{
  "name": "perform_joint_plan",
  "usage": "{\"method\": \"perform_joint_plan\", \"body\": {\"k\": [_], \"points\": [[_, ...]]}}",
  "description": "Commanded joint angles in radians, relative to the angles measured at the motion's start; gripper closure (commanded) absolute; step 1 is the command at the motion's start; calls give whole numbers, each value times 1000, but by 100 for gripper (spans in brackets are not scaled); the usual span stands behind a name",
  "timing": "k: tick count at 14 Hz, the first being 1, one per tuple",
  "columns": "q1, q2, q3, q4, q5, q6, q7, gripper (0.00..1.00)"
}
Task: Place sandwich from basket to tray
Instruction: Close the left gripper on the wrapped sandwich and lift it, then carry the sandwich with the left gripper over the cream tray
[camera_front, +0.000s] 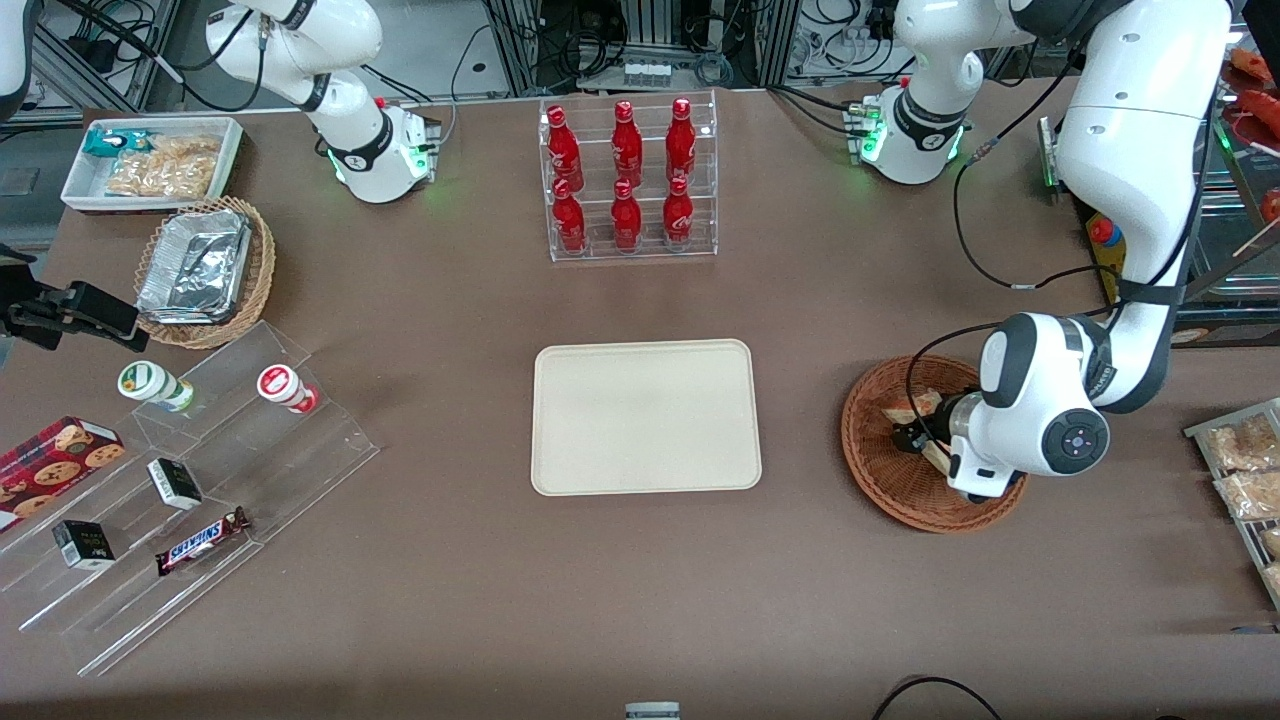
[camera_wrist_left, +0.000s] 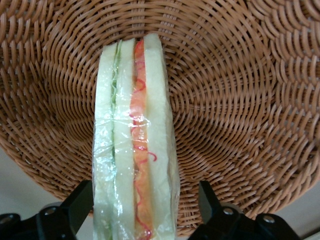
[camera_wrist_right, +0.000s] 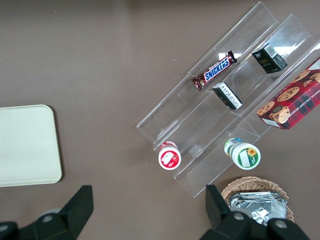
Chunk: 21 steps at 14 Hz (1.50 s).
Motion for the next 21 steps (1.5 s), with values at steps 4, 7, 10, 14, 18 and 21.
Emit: {"method": "perform_joint_plan", "body": {"k": [4, 7, 10, 14, 18, 21], "points": [[8, 12, -7, -14, -2, 44, -5, 42], [8, 0, -7, -10, -2, 33, 5, 79], [1, -22, -11, 1, -1, 23, 12, 85], [-15, -72, -94, 64, -2, -25, 59, 85], [-93, -63, -183, 153, 2, -45, 62, 85], [-225, -48, -184, 159, 24, -33, 70, 84]]}}
